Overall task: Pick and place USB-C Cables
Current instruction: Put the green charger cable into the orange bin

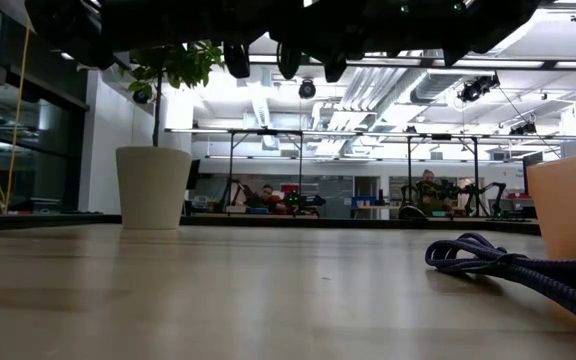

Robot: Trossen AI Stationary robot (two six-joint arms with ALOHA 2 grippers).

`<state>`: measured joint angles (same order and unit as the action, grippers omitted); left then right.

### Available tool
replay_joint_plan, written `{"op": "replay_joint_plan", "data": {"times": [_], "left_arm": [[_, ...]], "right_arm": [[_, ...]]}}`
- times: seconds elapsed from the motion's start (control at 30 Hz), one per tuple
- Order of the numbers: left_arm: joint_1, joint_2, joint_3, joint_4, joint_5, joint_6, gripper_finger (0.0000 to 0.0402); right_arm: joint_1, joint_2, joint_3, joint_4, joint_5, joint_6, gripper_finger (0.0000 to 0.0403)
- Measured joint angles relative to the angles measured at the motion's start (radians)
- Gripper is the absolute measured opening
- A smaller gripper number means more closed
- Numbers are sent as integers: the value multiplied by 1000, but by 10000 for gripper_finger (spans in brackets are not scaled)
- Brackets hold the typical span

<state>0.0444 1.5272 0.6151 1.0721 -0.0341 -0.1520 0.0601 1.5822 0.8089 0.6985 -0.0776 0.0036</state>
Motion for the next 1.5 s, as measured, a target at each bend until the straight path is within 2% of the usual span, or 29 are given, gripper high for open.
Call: {"op": "replay_joint_plan", "data": {"times": [0.17, 0.4, 0.53, 0.63, 0.77, 0.87, 1.07, 1.17, 1.3, 1.5], "left_arm": [[0, 0, 0, -1, -1, -1, 53], [1, -2, 0, -6, -7, 11, 144], [4, -25, 0, -45, -7, 24, 190], [10, -83, 0, -137, -6, 34, 209], [22, -167, 0, -274, -6, 53, 215], [22, -211, 0, -339, -8, 74, 216], [27, -226, 0, -365, -24, 113, 216], [48, -225, 0, -384, -33, 116, 216], [70, -226, -30, -336, -25, 103, 216], [74, -225, -71, -298, -22, 101, 216]], "right_arm": [[0, 0, 0, -8, -2, -1, 11], [1, -3, 0, -35, -3, 16, 18], [1, -67, 0, -169, 28, 15, 9], [1, -155, -6, -321, 97, 2, 10], [14, -298, -82, -435, 217, 8, 9], [22, -447, -191, -488, 283, 65, 9], [57, -754, -437, -486, 392, 176, 9], [80, -862, -504, -466, 401, 179, 9], [100, -932, -531, -458, 409, 174, 9], [105, -927, -532, -458, 409, 156, 9]]}}
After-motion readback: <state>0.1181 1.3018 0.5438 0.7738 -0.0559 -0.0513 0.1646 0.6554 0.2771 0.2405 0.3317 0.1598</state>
